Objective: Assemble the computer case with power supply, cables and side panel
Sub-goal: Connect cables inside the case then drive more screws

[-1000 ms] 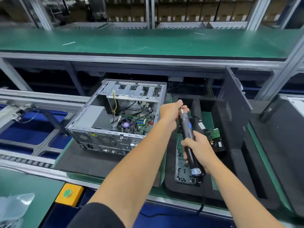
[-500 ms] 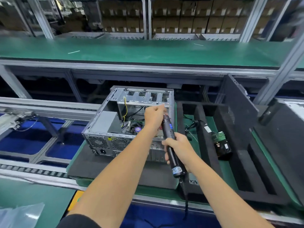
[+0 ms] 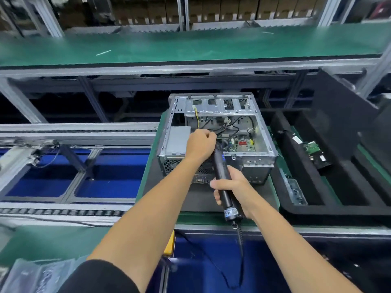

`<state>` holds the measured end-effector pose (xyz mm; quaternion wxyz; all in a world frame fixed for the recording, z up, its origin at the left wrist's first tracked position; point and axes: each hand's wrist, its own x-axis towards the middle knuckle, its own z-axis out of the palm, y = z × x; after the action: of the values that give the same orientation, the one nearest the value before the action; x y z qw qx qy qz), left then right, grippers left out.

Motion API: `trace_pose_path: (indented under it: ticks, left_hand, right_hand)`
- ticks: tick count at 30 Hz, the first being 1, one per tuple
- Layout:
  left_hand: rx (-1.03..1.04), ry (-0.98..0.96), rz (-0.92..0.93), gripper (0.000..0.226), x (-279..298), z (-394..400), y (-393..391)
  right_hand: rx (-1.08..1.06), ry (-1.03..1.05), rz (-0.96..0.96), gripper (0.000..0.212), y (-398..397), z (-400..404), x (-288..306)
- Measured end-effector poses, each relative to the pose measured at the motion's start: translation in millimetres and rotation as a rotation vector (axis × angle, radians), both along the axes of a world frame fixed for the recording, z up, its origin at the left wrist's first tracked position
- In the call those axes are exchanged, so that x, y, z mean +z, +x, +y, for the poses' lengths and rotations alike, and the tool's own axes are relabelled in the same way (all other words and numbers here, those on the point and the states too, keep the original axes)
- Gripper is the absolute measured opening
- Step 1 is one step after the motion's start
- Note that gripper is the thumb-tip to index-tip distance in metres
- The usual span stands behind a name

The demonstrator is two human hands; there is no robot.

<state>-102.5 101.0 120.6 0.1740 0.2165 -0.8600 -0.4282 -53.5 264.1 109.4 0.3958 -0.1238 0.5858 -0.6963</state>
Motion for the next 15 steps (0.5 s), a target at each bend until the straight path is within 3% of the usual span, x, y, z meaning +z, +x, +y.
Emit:
trace_pose_path:
  ticks: [7,15]
  left_hand:
    - [-0.083,-0.043,0.014,0.043,-1.6,-0.7,21.9]
    - [-0.107,-0.080,0.064,0.047,-5.1,15.6,37.0]
  right_hand:
    - [-0.046,0.029,0.013,0.045,25.9,3.2,-10.4]
    - [-0.054,0.045,0.005,0.064,43.7,25.2,-23.5]
